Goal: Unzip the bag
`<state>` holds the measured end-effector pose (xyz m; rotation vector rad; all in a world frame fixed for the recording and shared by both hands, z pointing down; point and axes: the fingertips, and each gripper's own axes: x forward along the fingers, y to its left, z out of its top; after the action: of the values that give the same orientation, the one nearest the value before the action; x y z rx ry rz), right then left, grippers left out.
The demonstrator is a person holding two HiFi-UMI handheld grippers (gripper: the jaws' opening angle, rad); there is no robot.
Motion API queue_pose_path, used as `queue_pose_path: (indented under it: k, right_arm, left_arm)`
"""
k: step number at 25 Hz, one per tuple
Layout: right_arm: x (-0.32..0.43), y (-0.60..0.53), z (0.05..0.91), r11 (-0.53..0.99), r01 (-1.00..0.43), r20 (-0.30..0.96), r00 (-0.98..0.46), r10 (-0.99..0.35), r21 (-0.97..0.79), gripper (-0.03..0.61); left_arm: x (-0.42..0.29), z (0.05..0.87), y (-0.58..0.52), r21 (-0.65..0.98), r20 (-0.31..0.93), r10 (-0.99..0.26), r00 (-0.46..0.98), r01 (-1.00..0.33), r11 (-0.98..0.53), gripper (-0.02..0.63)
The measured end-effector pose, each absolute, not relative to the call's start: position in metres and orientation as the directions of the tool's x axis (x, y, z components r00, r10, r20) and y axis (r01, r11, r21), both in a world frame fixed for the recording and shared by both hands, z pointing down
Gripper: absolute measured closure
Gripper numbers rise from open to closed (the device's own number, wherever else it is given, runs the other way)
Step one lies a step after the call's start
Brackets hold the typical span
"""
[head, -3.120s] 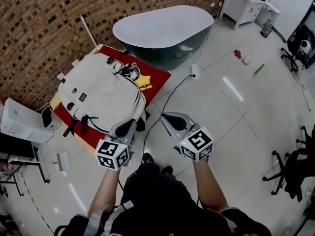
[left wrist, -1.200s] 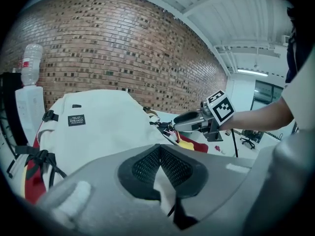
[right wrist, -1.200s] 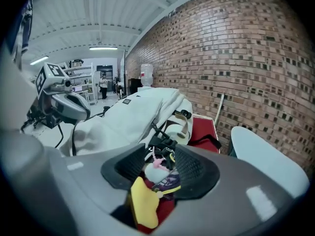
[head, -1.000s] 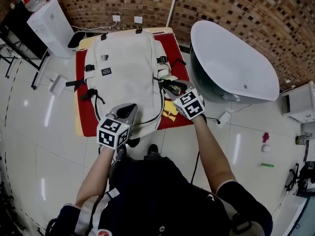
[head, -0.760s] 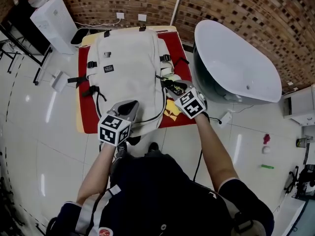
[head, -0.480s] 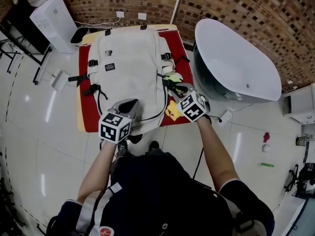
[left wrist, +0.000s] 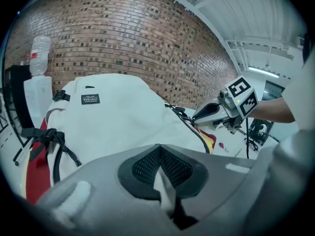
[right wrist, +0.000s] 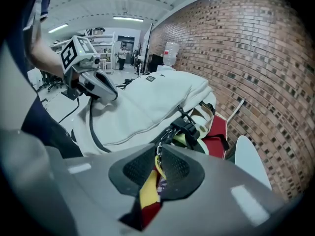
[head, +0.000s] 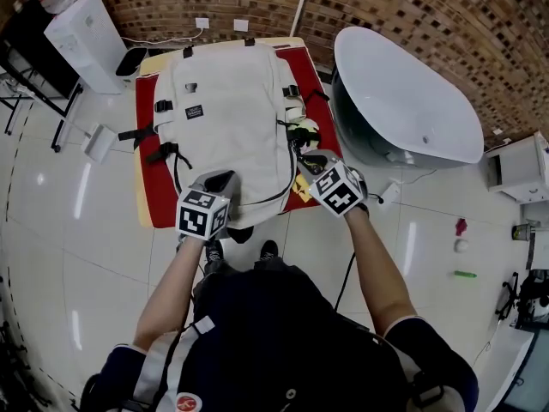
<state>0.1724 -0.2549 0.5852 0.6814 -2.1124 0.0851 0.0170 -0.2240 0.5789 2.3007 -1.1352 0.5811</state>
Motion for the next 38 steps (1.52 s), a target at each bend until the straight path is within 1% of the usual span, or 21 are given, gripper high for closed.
queue_pose_path:
  k: [6,14,20,25,32,38]
  right_arm:
    - [0.176,-0.213,0.598,0.847,-0.51,0.814,-0.422,-0.398,0.15,0.535]
    - [0.166,-0.173,0.601,0.809,-0.581,0.804,-0.439,-0.4,0.086,0.537]
    - [0.154,-0.152,0.593,0.767,-0.642,0.78,-0.481,-0.4,-0.002,0.537]
    - [0.147,-0.131,0.594,0.772,-0.633,0.794,-0.494,-0.354,-0.05,0.548]
    - [0.117,-0.097,0.594,0.743,-0.634,0.752,-0.593,-0.289,-0.214,0.548]
    - [0.074,-0.079,0.593,0.727,-0.612,0.704,-0.663,-0.255,-0.312,0.548]
  left_arm:
    - [0.022,0.579,-0.223,0.251,0.562,-0.575,0.595,-0.785,-0.567,0.611]
    - [0.026,0.581,-0.218,0.256,0.554,-0.534,0.639,-0.741,-0.621,0.611]
    - [0.029,0.583,-0.213,0.242,0.565,-0.509,0.65,-0.72,-0.651,0.611]
    - [0.03,0.585,-0.211,0.243,0.563,-0.497,0.66,-0.707,-0.664,0.611]
    - [0.031,0.587,-0.206,0.237,0.562,-0.477,0.676,-0.684,-0.69,0.611]
    - [0.033,0.587,-0.2,0.252,0.554,-0.439,0.707,-0.645,-0.721,0.611]
